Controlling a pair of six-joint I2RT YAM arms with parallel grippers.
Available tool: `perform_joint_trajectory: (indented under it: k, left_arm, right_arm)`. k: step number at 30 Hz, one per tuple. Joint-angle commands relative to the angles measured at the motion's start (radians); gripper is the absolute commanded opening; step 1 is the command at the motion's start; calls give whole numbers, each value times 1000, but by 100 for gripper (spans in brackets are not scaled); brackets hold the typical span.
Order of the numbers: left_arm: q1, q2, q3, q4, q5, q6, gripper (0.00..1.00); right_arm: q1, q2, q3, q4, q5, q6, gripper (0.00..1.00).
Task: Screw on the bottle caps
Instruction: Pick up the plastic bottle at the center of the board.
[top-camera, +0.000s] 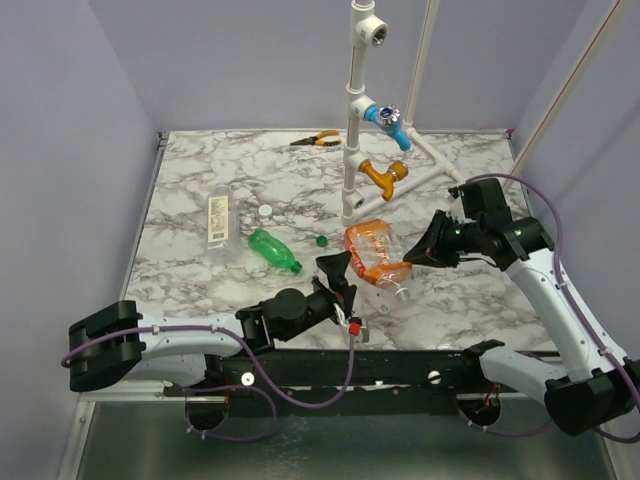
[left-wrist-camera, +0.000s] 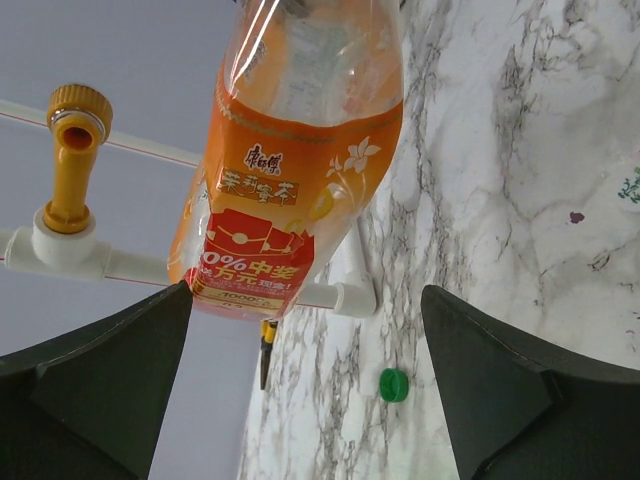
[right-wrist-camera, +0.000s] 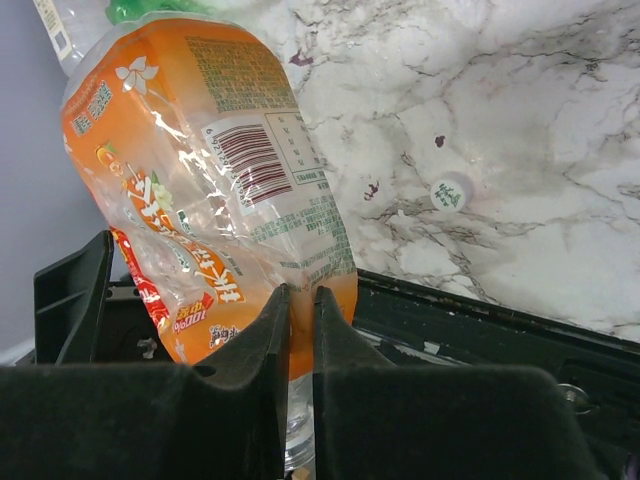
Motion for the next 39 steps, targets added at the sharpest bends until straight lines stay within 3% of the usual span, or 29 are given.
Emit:
perform_joint_trajectory:
  k: [1, 18, 21, 23, 25, 29, 31, 35, 36, 39]
  left_arm:
    - [-6, 30, 34, 33, -34, 73, 99]
    - [-19, 105, 96, 56, -31, 161, 97]
    - [-30, 125, 102, 59, -41, 173, 88]
    - [-34, 137, 105, 76, -51, 179, 65]
    - [-33, 140, 112, 83, -47, 170, 53]
    - [-33, 151, 111, 130, -67, 167, 48]
    - [-38, 153, 113, 153, -90, 157, 46]
    - [-61, 152, 136, 144, -166, 112, 32]
    - [-69, 148, 148, 131, -200, 57, 28]
    - [-75, 126, 219, -30, -291, -198, 25]
  right_arm:
    - [2, 16, 35, -43, -62, -25, 3]
    - [2, 60, 57, -40, -99, -48, 2]
    - [0, 64, 59, -42, -102, -53, 2]
    - [1, 65, 62, -44, -102, -56, 2]
    - [1, 69, 71, -48, -102, -63, 2]
    - [1, 76, 72, -47, -108, -71, 3]
    - [1, 72, 76, -44, -93, -70, 13]
    - [1, 45, 89, -2, -51, -53, 49]
    - [1, 37, 89, 13, -35, -46, 57]
    - [1, -3, 77, 59, 39, -31, 69]
